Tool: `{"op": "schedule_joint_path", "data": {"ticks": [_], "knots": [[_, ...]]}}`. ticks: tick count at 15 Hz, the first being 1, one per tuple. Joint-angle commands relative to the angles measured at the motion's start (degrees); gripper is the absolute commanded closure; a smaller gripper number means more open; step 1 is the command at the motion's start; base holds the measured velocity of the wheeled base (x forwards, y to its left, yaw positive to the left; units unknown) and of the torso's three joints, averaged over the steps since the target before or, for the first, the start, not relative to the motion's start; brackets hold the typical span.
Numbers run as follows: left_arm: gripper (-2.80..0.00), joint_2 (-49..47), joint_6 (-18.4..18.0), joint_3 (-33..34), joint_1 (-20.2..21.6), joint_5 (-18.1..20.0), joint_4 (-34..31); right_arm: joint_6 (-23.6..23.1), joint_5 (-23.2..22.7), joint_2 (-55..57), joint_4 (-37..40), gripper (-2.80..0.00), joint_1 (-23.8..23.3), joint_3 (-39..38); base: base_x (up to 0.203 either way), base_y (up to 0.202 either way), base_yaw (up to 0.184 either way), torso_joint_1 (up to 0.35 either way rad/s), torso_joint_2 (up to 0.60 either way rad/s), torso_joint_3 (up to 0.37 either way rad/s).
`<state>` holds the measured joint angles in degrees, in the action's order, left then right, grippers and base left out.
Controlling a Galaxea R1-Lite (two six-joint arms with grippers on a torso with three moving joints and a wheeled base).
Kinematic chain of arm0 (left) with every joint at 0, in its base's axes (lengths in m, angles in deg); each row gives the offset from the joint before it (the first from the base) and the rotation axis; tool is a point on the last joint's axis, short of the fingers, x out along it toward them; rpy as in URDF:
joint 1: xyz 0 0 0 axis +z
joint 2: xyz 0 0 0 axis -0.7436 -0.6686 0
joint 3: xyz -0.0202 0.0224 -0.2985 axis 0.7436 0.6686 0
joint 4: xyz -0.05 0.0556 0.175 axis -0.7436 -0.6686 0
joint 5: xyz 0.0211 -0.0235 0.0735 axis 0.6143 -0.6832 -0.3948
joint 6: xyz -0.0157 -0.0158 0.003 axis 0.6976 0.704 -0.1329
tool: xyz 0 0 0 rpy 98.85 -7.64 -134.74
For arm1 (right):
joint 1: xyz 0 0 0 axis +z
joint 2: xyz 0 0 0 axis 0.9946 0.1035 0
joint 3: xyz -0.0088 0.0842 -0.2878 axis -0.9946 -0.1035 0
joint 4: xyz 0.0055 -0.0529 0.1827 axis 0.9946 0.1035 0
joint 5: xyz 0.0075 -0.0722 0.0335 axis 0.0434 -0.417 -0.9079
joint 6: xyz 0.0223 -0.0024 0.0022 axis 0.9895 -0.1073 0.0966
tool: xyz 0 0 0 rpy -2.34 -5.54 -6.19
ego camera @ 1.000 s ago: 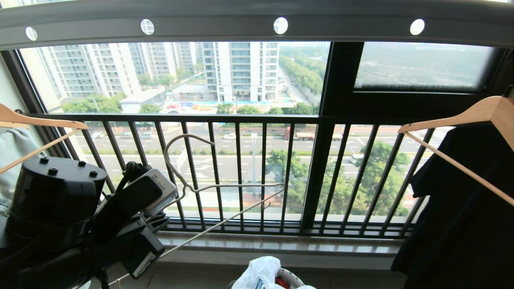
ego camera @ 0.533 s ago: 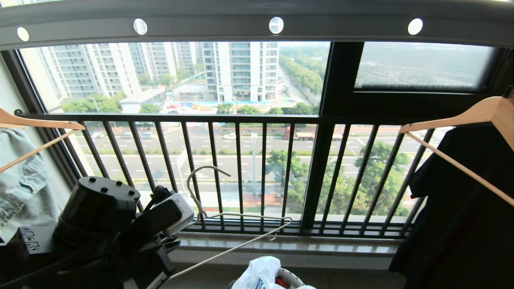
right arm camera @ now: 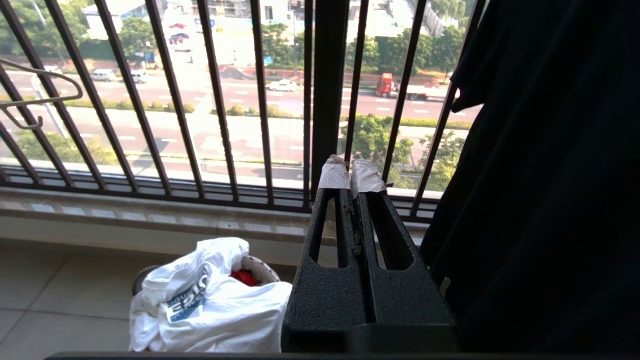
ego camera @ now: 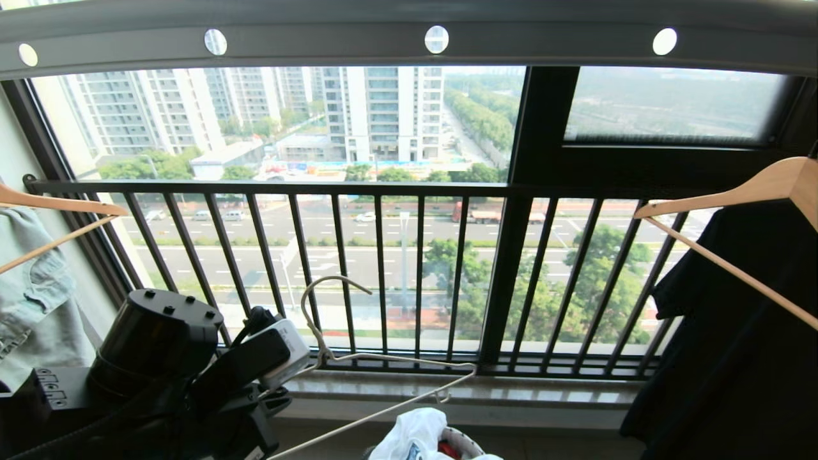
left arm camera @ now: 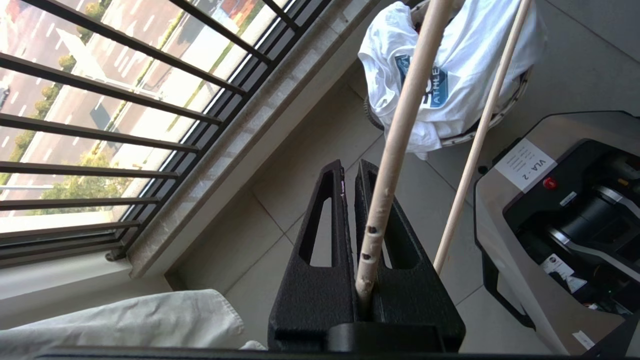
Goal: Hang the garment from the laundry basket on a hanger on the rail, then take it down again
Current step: Pick up clothes from the basket
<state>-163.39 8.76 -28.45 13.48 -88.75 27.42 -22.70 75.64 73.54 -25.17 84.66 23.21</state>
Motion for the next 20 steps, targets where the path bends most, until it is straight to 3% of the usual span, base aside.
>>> {"op": "schedule_joint_path", "data": {"ticks": [1,7,20], "knots": [[0.00,0.06,-0.08,-0.20,0.02,-0.05,0.08,-0.04,-0.02,0.07,0.00,0.00,0.02,0.00,0.000,0.000,0.000,0.000,0.00,0.000],[0.00,1.47,-0.08,-0.29,0.02,-0.05,0.17,-0.04,-0.02,0.07,0.00,0.00,0.02,0.00,0.000,0.000,0.000,-0.011,0.02,0.014],[0.00,2.54,-0.25,-0.29,0.02,-0.05,0.17,0.05,-0.02,0.07,0.00,0.00,0.02,0.00,0.000,0.000,0.000,-0.128,0.28,0.148]]}}
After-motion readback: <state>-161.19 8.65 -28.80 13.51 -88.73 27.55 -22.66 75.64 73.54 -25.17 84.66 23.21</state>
